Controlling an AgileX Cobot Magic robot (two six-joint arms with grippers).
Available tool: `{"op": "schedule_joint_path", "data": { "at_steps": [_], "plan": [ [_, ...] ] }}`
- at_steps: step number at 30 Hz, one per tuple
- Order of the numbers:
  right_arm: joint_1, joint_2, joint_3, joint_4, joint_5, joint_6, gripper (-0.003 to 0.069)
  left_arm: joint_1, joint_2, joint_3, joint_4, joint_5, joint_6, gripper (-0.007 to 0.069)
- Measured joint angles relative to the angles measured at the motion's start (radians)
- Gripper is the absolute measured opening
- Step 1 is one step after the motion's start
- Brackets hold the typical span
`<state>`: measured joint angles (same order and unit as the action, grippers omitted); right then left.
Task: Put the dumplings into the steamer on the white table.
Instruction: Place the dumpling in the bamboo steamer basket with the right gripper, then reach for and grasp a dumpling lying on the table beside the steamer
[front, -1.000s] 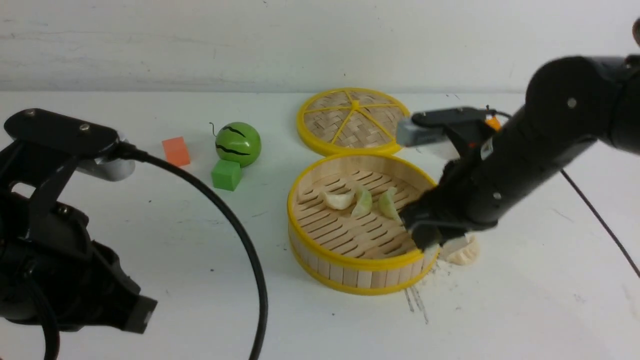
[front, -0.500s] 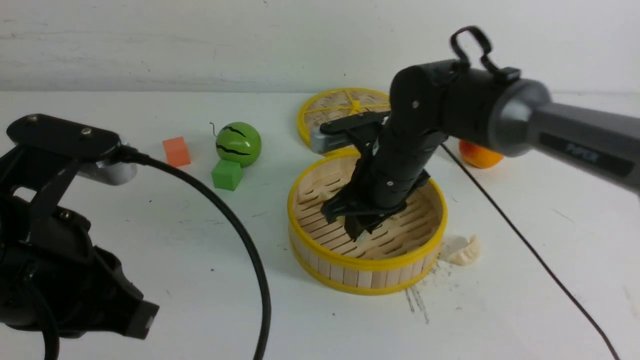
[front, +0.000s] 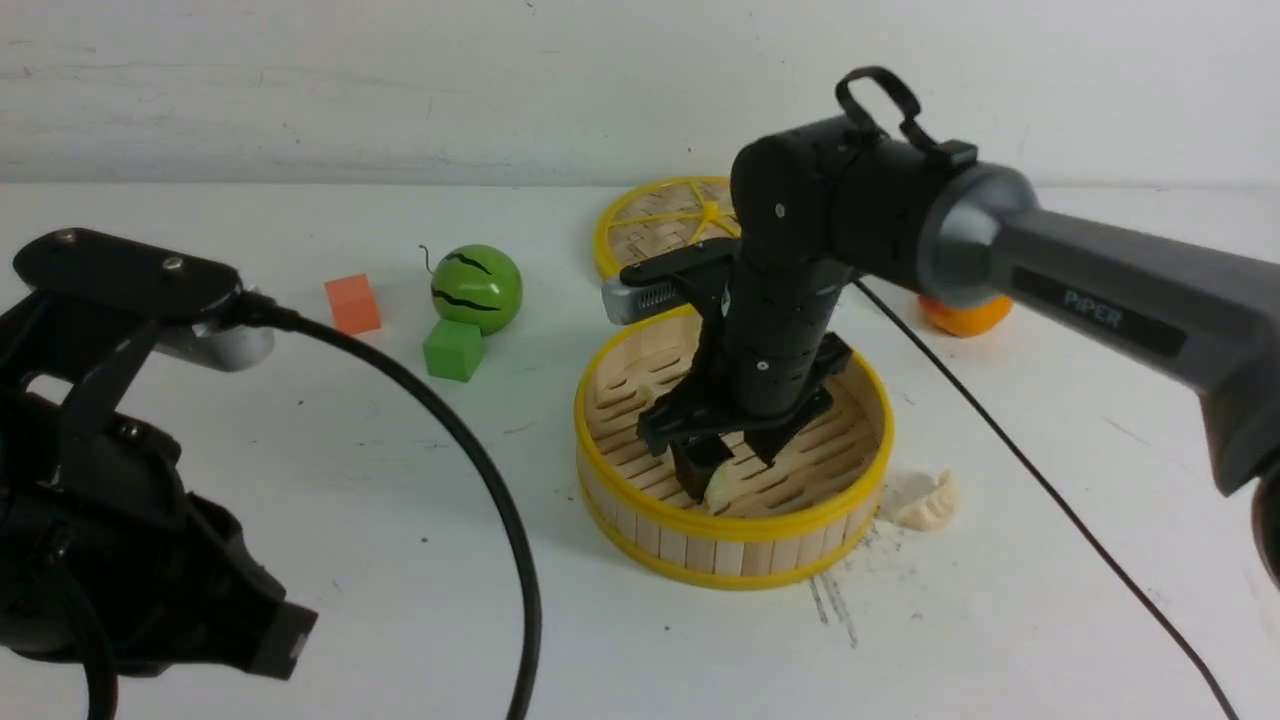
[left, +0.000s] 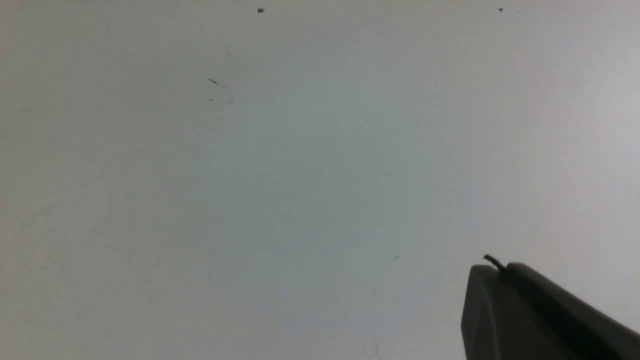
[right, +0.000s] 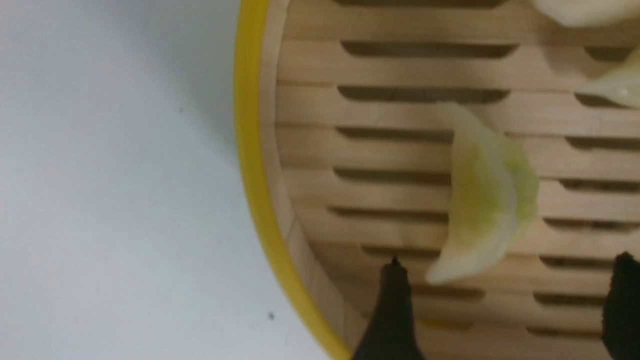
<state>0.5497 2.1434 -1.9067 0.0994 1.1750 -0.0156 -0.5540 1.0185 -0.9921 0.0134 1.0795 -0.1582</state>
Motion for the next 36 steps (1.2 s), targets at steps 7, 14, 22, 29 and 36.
{"op": "schedule_joint_path", "data": {
  "at_steps": [7, 14, 22, 29, 36],
  "plan": [
    [-0.08, -0.16, 0.107, 0.002, 0.042, -0.039, 0.0573, 0.0, 0.0, 0.0, 0.001, 0.001, 0.0, -0.0004],
    [-0.313, -0.293, 0.408, 0.003, -0.116, 0.041, 0.0523, 0.0, -0.001, 0.0, 0.002, 0.007, 0.0, 0.0002],
    [-0.397, -0.222, 0.5, 0.012, -0.367, 0.222, 0.0498, 0.0, -0.001, 0.0, 0.002, -0.017, 0.001, 0.0009],
    [-0.387, -0.14, 0.5, 0.122, -0.44, 0.22, 0.0495, 0.0, -0.001, 0.0, 0.016, -0.022, 0.001, 0.0015],
    [-0.387, -0.137, 0.5, 0.133, -0.327, 0.105, 0.0491, 0.0, -0.001, 0.0, 0.035, -0.03, 0.0, 0.0017]
  ]
}}
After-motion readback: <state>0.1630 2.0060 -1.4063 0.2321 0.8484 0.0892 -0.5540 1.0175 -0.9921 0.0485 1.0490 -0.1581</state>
